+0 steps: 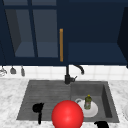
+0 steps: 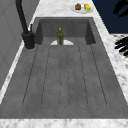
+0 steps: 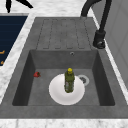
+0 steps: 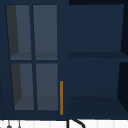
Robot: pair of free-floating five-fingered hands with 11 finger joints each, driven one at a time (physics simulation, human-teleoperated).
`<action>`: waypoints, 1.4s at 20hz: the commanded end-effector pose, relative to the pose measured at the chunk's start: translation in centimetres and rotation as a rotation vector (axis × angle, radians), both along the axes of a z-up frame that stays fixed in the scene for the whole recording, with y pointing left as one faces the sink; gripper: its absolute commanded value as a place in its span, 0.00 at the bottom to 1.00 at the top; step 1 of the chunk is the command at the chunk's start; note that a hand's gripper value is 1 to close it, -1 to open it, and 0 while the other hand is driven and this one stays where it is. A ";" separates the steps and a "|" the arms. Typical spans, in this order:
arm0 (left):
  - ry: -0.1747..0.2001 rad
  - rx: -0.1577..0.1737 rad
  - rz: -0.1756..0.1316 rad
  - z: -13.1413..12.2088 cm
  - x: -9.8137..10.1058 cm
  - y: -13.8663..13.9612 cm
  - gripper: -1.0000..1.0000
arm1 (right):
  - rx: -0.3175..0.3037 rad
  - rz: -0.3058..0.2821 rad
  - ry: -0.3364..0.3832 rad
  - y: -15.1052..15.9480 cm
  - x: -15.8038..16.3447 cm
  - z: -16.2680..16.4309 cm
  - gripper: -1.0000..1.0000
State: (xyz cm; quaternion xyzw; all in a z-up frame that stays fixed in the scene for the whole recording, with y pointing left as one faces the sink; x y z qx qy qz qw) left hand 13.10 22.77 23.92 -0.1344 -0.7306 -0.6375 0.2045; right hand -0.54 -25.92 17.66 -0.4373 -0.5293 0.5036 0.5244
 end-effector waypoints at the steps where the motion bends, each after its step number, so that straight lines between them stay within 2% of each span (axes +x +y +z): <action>1: -0.058 0.062 -0.105 1.2 -0.1 0.0 0.00 | 0.000 0.000 0.000 0.0 0.0 0.0 0.50; 7: -0.067 0.071 -0.104 3.0 -0.2 0.0 0.00 | 0.000 0.000 0.000 0.0 0.0 0.0 0.50; 13: -0.090 0.098 -0.093 4.2 -0.1 0.1 0.00 | 0.000 0.000 0.000 0.0 0.0 0.0 0.50; 22: -0.096 0.122 -0.066 6.8 -0.1 0.0 0.00 | 0.000 0.000 0.000 0.0 0.0 0.0 0.50; 24: -0.113 0.109 -0.050 7.5 -0.1 -0.4 0.00 | 0.000 0.000 0.000 0.0 0.0 0.0 0.50; 26: -0.154 0.075 -0.008 8.4 -1.0 -0.8 0.00 | 0.000 0.000 0.000 0.0 0.0 0.0 0.50; 28: -0.198 0.074 0.009 8.6 -1.7 -1.4 0.00 | 0.000 0.000 0.000 0.0 0.0 0.0 0.50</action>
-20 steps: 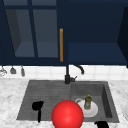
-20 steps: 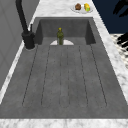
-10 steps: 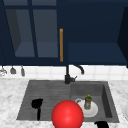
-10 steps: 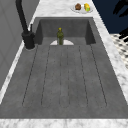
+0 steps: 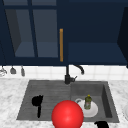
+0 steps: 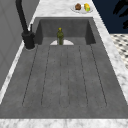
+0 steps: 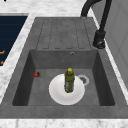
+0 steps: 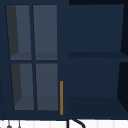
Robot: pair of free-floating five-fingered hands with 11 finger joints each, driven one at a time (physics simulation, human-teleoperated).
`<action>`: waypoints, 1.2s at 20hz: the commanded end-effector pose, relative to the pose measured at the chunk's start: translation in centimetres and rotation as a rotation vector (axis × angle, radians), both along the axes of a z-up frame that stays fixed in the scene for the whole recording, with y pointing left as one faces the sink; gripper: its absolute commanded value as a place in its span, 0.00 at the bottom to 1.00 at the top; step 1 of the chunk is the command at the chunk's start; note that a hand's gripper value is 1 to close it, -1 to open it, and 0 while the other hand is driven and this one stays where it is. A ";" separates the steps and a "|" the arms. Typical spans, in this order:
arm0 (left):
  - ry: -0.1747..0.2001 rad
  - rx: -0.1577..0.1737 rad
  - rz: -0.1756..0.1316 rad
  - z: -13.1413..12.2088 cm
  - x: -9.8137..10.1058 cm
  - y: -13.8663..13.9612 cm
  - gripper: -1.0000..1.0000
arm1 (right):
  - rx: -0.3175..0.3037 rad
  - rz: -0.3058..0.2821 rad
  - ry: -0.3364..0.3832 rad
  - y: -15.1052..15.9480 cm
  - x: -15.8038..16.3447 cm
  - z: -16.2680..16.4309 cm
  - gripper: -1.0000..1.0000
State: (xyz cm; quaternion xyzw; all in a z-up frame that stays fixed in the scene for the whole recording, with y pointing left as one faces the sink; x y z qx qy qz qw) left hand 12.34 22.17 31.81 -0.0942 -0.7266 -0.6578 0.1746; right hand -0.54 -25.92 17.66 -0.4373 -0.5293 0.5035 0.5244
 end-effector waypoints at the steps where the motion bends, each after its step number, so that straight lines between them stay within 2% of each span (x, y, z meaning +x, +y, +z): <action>1: -0.124 0.049 0.000 0.5 -1.0 -0.9 0.00 | 0.000 0.000 0.000 0.0 0.0 0.0 0.50; 4: -0.194 0.066 0.007 0.8 -2.2 -0.8 0.00 | 0.000 0.000 0.000 0.0 0.0 0.0 0.50; 5: -0.206 0.051 0.010 1.6 -2.8 -1.1 0.00 | 0.000 0.000 0.000 0.0 0.0 0.0 0.50; 6: -0.220 0.059 0.011 1.7 -3.0 -1.1 0.00 | 0.000 0.000 0.000 0.0 0.0 0.0 0.50; 7: -0.217 0.064 0.030 2.3 -2.8 -1.1 0.00 | 0.000 0.000 0.000 0.0 0.0 0.0 0.50; 8: -0.179 0.075 0.053 3.1 -3.2 -1.3 0.00 | 0.000 0.000 0.000 0.0 0.0 0.0 0.50; 9: -0.201 0.058 0.058 3.8 -3.3 -2.0 0.00 | 0.000 0.000 0.000 0.0 0.0 0.0 0.50; 11: -0.259 0.040 0.036 4.0 -3.8 -2.4 0.00 | 0.000 0.000 0.000 0.0 0.0 0.0 0.50; 13: -0.280 0.050 0.022 5.0 -4.9 -2.3 0.00 | 0.000 0.000 0.000 0.0 0.0 0.0 0.50; 16: -0.275 0.070 0.000 6.9 -6.0 -2.5 0.00 | 0.000 0.000 0.000 0.0 0.0 0.0 0.50; 18: -0.257 0.113 -0.013 7.4 -6.9 -2.4 0.00 | 0.000 0.000 0.000 0.0 0.0 0.0 0.50; 20: -0.263 0.134 -0.020 7.8 -7.4 -2.4 0.00 | 0.000 0.000 0.000 0.0 0.0 0.0 0.50; 21: -0.264 0.137 -0.032 8.1 -7.5 -2.4 0.00 | 0.000 0.000 0.000 0.0 0.0 0.0 0.50; 23: -0.242 0.117 -0.070 9.0 -7.8 -2.4 0.00 | 0.000 0.000 0.000 0.0 0.0 0.0 0.50; 24: -0.262 0.110 -0.076 9.0 -7.8 -2.4 0.00 | 0.000 0.000 0.000 0.0 0.0 0.0 0.50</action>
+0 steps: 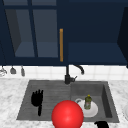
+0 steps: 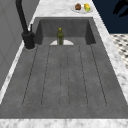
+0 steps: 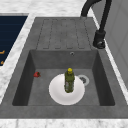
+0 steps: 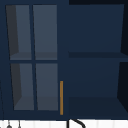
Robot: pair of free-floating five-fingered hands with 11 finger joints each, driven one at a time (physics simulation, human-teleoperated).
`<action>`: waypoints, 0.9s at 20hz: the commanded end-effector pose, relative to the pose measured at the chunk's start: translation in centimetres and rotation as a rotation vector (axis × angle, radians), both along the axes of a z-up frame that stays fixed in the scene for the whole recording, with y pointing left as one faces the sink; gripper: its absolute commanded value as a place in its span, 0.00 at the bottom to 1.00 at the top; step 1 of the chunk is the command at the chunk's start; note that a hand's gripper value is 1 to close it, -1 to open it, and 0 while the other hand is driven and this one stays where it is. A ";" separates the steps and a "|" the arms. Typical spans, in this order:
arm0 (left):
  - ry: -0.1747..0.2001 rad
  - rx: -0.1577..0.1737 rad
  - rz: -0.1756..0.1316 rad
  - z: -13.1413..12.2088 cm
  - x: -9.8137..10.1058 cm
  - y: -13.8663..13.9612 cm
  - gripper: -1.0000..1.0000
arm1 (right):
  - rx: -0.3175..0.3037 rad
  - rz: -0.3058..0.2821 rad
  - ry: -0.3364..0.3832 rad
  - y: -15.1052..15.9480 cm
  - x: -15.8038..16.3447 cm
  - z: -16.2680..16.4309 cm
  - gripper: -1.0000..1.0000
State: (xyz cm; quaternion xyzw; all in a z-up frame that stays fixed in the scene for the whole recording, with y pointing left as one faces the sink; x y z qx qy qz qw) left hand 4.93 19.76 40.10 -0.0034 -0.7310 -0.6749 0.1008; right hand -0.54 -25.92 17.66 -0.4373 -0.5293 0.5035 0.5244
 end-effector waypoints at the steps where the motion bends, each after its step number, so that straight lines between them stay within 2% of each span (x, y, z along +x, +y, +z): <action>1: -0.035 0.081 -0.100 1.1 -0.5 0.0 0.00 | 0.000 0.000 0.000 0.0 0.0 0.0 0.50; 5: -0.059 0.102 -0.090 1.6 -0.5 0.1 0.00 | 0.000 0.000 0.000 0.0 0.0 0.0 0.50; 12: -0.085 0.120 -0.088 2.4 -0.4 0.2 0.00 | 0.000 0.000 0.000 0.0 0.0 0.0 0.50; 16: -0.114 0.145 -0.077 2.4 -0.1 0.2 0.00 | 0.000 0.000 0.000 0.0 0.0 0.0 0.50; 18: -0.130 0.152 -0.059 2.4 0.6 0.2 0.00 | 0.000 0.000 0.000 0.0 0.0 0.0 0.50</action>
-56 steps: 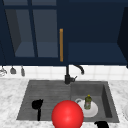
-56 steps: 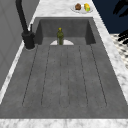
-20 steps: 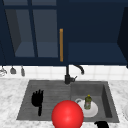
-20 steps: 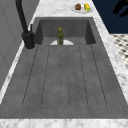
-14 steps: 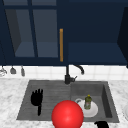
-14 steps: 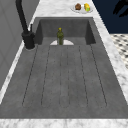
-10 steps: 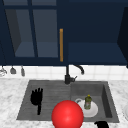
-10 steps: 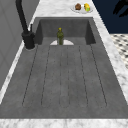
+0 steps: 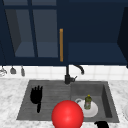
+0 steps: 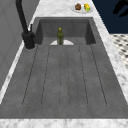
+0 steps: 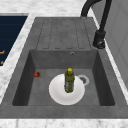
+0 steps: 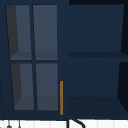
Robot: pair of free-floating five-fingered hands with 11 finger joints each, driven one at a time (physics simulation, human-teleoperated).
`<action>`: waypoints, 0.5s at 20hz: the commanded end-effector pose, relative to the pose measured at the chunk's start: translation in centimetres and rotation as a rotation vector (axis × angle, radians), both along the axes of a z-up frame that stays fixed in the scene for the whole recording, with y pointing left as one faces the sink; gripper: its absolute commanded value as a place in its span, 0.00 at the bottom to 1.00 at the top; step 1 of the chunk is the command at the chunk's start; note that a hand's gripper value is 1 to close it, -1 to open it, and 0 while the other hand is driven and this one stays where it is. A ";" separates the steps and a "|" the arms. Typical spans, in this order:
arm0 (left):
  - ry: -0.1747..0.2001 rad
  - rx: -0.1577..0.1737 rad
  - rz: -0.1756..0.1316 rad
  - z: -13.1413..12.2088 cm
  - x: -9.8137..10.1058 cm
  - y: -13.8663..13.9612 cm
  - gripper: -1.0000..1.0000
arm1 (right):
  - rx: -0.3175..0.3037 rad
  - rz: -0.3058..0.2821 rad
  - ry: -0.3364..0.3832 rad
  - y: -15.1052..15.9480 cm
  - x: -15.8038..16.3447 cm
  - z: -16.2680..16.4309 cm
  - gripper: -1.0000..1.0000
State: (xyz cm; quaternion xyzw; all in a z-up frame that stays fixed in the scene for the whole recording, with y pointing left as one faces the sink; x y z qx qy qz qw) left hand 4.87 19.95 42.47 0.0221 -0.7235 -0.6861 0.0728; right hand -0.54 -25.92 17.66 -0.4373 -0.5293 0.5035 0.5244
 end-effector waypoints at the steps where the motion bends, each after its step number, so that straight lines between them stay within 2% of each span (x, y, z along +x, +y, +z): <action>1: -0.064 0.125 -0.049 0.0 0.8 0.0 0.00 | 0.000 0.000 0.000 0.0 0.0 0.0 0.50; 7: -0.121 0.140 -0.049 0.0 2.4 0.1 0.00 | 0.000 0.000 0.000 0.0 0.0 0.0 0.50; 10: -0.108 0.146 -0.048 0.0 2.1 0.1 0.00 | 0.000 0.000 0.000 0.0 0.0 0.0 0.50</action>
